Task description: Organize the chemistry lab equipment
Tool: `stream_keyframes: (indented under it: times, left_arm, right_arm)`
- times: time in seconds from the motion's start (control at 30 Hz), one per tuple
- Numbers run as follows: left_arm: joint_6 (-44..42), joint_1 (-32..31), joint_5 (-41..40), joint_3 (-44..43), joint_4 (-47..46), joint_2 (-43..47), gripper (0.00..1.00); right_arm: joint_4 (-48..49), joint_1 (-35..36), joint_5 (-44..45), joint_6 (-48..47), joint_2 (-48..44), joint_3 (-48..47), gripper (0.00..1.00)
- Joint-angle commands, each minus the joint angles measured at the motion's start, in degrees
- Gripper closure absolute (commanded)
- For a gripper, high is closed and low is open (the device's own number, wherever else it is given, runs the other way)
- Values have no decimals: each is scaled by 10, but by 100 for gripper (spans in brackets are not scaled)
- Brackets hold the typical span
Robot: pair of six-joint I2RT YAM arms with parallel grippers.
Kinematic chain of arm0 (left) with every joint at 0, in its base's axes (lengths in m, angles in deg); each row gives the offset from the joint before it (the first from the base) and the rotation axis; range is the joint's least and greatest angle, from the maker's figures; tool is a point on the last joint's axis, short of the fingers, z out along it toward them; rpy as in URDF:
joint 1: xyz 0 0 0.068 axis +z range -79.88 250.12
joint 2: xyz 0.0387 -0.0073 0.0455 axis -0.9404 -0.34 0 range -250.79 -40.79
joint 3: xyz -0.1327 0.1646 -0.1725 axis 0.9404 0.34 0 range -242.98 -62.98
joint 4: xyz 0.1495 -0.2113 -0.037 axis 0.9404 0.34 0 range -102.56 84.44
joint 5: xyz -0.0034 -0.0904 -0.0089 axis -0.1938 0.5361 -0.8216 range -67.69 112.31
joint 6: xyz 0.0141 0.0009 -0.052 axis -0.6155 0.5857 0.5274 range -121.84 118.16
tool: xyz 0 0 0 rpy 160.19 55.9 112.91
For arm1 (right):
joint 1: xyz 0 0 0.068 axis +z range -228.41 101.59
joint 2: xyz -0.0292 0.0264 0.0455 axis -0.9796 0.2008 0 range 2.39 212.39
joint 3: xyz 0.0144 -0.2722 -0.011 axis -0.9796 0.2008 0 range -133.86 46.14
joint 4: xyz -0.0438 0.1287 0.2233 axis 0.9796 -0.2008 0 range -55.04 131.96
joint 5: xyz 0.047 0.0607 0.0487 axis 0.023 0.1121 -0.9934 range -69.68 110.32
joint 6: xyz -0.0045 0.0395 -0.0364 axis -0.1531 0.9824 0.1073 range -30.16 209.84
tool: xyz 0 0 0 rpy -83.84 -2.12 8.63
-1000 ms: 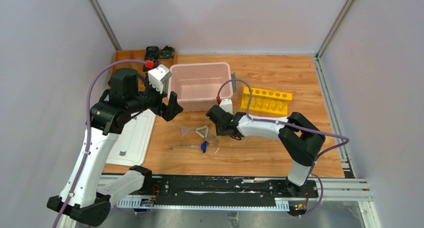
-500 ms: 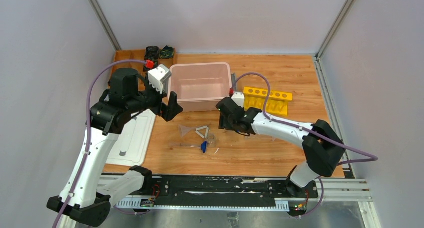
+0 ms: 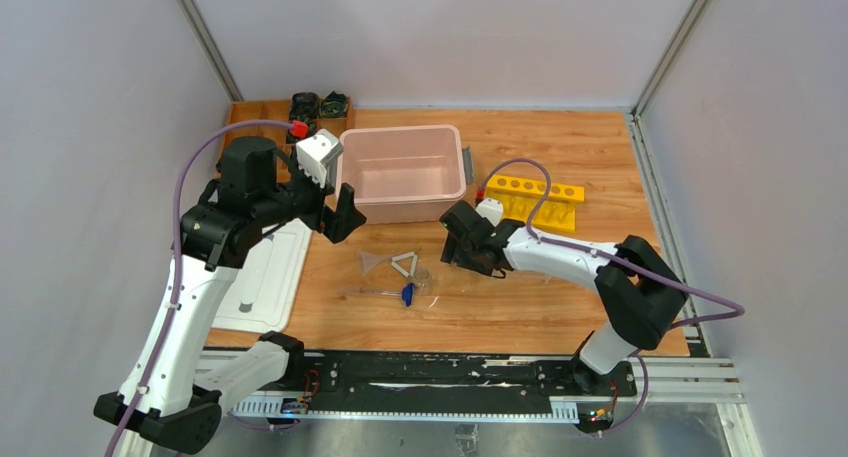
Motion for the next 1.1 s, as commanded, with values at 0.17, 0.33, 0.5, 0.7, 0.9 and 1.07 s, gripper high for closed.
stream_keyframes:
  times: [0.17,0.33,0.5,0.7,0.9,1.07]
  left_arm:
    - [-6,3,7,-14,-5,8,0]
    - [-5,3,9,-15,-5,7,0]
    - [-7,3,9,-19,-5,7,0]
    - [-11,3,8,-16,-5,15,0]
    - [-15,3,7,-14,-3,14,0]
    - [-20,3,6,-12,-3,13,0]
  right_arm:
    - [5,-14,36,67,40,4,30]
    - [6,-17,76,82,47,1,30]
    - [5,-19,91,92,70,-19,30]
    - [8,-31,93,102,88,-26,30]
    - [14,-38,94,87,105,-43,30]
    - [-4,-39,103,82,132,-68,31]
